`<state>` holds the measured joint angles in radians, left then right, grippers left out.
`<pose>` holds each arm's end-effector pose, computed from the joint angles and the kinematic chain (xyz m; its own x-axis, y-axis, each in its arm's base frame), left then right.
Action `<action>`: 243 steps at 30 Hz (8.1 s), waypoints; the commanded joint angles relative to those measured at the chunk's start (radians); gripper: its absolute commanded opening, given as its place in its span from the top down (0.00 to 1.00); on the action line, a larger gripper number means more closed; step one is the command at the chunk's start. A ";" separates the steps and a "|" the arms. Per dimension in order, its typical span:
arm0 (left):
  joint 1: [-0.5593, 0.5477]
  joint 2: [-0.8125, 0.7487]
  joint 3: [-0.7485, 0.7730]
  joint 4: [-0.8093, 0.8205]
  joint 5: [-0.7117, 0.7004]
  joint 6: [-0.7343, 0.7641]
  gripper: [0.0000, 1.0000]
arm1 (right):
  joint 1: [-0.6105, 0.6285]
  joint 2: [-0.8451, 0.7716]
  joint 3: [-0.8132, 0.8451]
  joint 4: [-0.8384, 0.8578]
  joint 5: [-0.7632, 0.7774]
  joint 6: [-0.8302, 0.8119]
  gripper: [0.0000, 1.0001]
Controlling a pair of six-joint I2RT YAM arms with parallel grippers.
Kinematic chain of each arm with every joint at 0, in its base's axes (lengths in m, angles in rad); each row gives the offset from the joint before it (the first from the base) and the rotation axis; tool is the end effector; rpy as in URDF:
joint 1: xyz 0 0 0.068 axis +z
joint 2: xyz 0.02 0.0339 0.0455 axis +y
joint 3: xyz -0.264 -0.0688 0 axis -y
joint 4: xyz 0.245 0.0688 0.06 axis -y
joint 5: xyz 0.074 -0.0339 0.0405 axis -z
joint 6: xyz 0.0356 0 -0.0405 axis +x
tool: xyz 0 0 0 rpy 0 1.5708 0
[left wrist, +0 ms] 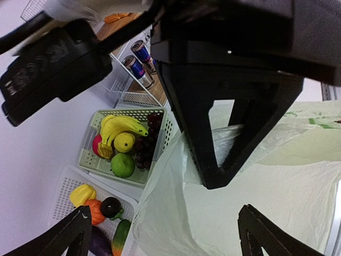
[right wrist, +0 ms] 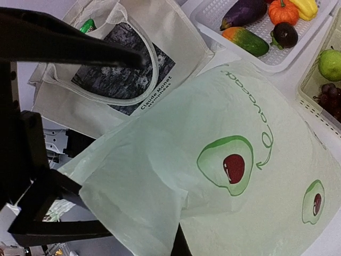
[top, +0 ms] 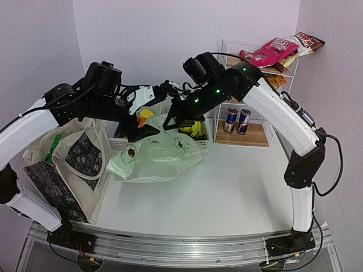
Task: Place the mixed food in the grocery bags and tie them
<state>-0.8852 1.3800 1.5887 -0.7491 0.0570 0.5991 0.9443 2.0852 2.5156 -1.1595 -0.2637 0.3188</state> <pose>0.1827 -0.2266 0.4258 0.1842 0.6640 -0.7247 0.8474 0.2662 0.4593 0.2436 0.3524 0.4279 -0.6518 -0.3844 -0.6538 -0.7285 0.5571 0.3986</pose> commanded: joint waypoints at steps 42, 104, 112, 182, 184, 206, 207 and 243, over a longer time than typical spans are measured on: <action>0.184 -0.037 0.038 -0.296 -0.077 -0.552 1.00 | -0.265 -0.010 -0.070 0.359 -0.006 0.224 0.28; 0.203 -0.061 -0.007 -0.207 -0.148 -0.508 1.00 | -0.344 0.418 0.083 0.717 0.729 0.148 1.00; 0.203 -0.049 0.000 -0.171 -0.123 -0.524 1.00 | -0.302 0.108 -0.164 0.863 0.354 0.235 1.00; 0.181 -0.044 -0.083 -0.135 0.495 -0.393 1.00 | 0.202 -0.130 -0.572 0.336 0.710 0.132 1.00; 0.184 -0.011 -0.053 -0.145 0.544 -0.455 1.00 | 0.202 -0.108 -0.530 0.353 0.684 0.150 1.00; 0.443 -0.036 -0.100 -0.248 0.436 -0.437 1.00 | 0.049 -0.207 -0.368 0.452 0.283 -0.016 0.25; 0.443 -0.065 -0.131 -0.216 0.391 -0.397 1.00 | 0.013 -0.215 -0.371 0.452 0.295 0.013 0.26; 0.442 -0.176 -0.326 -0.234 0.508 -0.213 1.00 | -0.307 0.629 0.108 0.432 0.322 -0.115 0.17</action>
<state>-0.4450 1.2054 1.2671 -0.9947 0.5496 0.3935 0.6295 2.6577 2.6016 -0.7256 0.0751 0.1827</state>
